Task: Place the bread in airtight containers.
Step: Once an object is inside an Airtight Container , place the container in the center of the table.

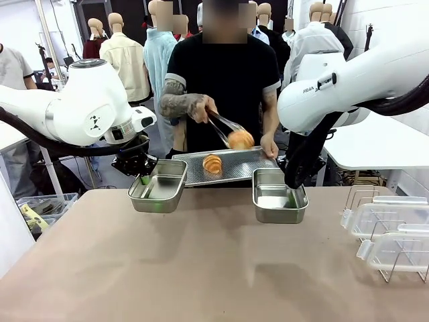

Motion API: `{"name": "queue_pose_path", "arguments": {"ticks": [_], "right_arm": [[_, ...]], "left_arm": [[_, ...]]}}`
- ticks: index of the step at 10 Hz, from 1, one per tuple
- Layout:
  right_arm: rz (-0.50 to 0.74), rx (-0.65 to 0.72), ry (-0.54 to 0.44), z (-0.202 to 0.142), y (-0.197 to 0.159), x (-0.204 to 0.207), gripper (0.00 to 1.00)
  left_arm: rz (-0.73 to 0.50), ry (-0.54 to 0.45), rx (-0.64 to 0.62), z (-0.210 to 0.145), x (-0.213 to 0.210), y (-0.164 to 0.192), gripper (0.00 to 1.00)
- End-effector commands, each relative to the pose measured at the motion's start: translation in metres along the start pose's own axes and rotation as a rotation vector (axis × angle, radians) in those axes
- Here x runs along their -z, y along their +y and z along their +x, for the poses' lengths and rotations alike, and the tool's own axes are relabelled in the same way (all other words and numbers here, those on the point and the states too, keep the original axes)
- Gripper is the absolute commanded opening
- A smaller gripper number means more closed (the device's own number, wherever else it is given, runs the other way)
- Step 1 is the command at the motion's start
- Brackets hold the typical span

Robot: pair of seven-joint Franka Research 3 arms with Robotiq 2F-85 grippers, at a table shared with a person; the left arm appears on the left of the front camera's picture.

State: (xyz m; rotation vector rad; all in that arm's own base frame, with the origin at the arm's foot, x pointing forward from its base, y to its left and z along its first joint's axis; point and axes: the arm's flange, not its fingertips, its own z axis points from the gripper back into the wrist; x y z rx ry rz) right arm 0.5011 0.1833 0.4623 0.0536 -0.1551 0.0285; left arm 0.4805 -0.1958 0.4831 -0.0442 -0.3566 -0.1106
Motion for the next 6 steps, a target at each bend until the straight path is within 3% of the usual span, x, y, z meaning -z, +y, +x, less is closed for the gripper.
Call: {"name": "queue_pose_path", "arguments": {"ticks": [1, 6], "right_arm": [[0.004, 0.0, -0.015, -0.0003, 0.0003, -0.0021, 0.0], [0.004, 0.0, -0.015, -0.0003, 0.0003, -0.0021, 0.0]], "left_arm": [[-0.001, -0.005, 0.0, -0.0002, -0.0031, 0.0, 0.0], [-0.001, -0.005, 0.0, -0.0002, -0.0031, 0.0, 0.0]]}}
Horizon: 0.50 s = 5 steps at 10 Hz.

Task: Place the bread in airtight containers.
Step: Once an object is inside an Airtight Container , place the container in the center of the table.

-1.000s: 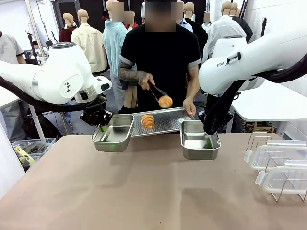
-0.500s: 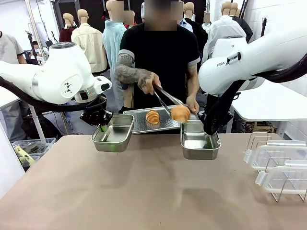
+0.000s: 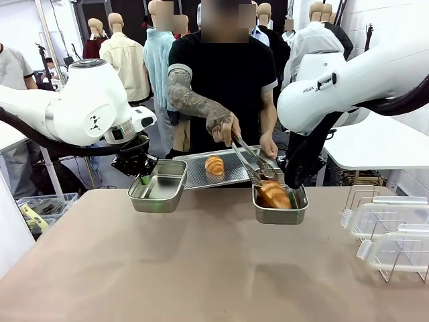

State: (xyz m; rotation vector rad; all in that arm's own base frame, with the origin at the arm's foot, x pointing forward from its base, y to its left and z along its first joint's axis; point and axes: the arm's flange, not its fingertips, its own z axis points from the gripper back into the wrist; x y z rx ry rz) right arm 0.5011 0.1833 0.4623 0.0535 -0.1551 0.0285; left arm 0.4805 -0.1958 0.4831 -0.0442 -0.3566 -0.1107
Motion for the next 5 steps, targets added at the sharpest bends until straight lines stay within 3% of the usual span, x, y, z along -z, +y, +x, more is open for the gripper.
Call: {"name": "queue_pose_path", "arguments": {"ticks": [1, 5], "right_arm": [[0.004, 0.0, -0.015, -0.0003, 0.0003, -0.0021, 0.0], [0.004, 0.0, -0.015, -0.0003, 0.0003, -0.0021, 0.0]], "left_arm": [[-0.001, -0.005, 0.0, -0.0002, -0.0031, 0.0, 0.0], [-0.001, -0.005, 0.0, -0.0002, -0.0031, 0.0, 0.0]]}}
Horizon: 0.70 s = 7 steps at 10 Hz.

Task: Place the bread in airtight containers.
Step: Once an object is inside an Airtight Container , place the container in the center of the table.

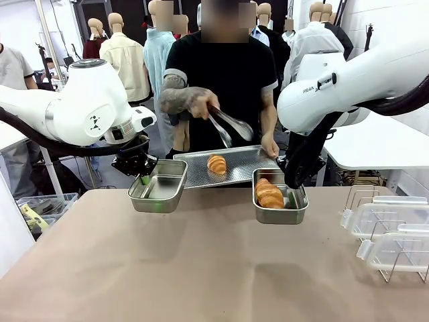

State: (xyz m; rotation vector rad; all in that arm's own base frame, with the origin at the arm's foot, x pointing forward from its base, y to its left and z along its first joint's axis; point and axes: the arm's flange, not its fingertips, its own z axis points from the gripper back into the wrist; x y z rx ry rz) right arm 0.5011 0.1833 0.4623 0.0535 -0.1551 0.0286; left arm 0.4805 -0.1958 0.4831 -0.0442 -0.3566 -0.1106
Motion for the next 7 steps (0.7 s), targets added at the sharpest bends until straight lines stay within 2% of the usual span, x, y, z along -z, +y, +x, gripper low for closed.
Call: {"name": "queue_pose_path", "arguments": {"ticks": [1, 7], "right_arm": [[0.004, 0.0, -0.015, -0.0003, 0.0003, -0.0021, 0.0], [0.004, 0.0, -0.015, -0.0003, 0.0003, -0.0021, 0.0]], "left_arm": [[-0.001, -0.005, 0.0, -0.0002, -0.0031, 0.0, 0.0], [-0.001, -0.005, 0.0, -0.0002, -0.0031, 0.0, 0.0]]}}
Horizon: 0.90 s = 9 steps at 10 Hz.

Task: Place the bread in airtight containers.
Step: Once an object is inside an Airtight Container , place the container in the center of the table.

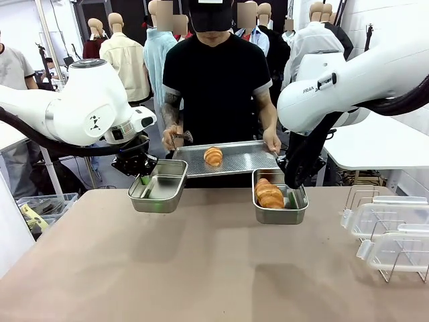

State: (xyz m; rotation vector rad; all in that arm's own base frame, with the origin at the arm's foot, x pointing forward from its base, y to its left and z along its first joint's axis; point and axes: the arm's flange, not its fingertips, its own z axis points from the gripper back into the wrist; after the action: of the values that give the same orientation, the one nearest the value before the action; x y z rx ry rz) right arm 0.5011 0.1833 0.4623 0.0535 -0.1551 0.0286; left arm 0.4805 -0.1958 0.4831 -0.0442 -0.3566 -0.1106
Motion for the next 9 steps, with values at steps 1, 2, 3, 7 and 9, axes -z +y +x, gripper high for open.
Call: {"name": "queue_pose_path", "arguments": {"ticks": [1, 2, 3, 7, 9], "right_arm": [[0.004, 0.0, -0.015, -0.0003, 0.0003, -0.0021, 0.0], [0.004, 0.0, -0.015, -0.0003, 0.0003, -0.0021, 0.0], [0.004, 0.0, -0.015, -0.0003, 0.0003, -0.0021, 0.0], [0.004, 0.0, -0.015, -0.0003, 0.0003, -0.0021, 0.0], [0.0, 0.0, 0.0, 0.0, 0.0, 0.0, 0.0]], "left_arm": [[-0.001, -0.005, 0.0, -0.0002, -0.0031, 0.0, 0.0], [-0.001, -0.005, 0.0, -0.0002, -0.0031, 0.0, 0.0], [-0.001, -0.005, 0.0, -0.0002, -0.0031, 0.0, 0.0], [-0.001, -0.005, 0.0, -0.0002, -0.0031, 0.0, 0.0], [-0.001, -0.005, 0.0, -0.0002, -0.0031, 0.0, 0.0]]}}
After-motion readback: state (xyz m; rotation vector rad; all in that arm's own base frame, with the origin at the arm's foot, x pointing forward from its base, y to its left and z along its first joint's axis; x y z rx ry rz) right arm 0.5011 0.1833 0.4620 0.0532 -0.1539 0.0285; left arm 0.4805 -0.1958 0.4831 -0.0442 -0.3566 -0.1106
